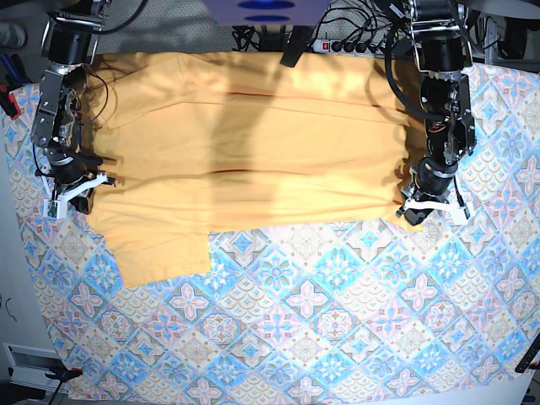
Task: Fold the T-shirt properly
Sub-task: 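Regrasp the folded side edges with both grippers, then lift the folded shirt with both grippers and pull it toward the collar edge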
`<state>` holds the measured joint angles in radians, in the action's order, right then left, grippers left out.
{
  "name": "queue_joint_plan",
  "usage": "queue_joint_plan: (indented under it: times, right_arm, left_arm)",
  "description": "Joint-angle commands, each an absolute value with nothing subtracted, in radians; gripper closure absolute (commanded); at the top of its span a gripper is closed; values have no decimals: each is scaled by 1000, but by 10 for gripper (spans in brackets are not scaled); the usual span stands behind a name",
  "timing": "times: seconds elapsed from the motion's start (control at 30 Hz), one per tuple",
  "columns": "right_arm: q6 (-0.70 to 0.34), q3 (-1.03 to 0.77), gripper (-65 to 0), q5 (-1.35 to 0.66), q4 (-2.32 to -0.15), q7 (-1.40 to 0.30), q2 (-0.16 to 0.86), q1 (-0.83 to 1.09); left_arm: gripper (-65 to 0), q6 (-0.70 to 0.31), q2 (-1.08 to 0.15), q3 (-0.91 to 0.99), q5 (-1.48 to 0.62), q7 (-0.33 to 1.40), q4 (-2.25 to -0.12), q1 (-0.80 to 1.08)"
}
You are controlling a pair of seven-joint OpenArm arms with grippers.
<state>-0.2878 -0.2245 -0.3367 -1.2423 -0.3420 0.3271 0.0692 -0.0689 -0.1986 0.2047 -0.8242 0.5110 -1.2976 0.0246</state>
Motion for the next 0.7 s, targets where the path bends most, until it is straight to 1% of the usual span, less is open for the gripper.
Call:
queue_joint_plan:
  times: [0.0, 0.2, 0.47, 0.67]
  right_arm:
    - [-289, -234, -2, -341, -1262, -317, 346, 54]
    - [-289, -239, -2, -341, -1265, -315, 346, 70]
    - [-289, -239, -2, -341, -1345, -297, 351, 125]
    - [-289, -302, -2, -341, -1345, -295, 348, 133]
  left_arm:
    - [0, -76, -208, 208, -829, 496, -1326, 27]
    - [0, -76, -209, 208, -829, 495, -1419, 91]
    - [0, -76, -209, 249, -826, 498, -1560, 165]
    - [0, -76, -260, 249, -829, 495, -1578, 199]
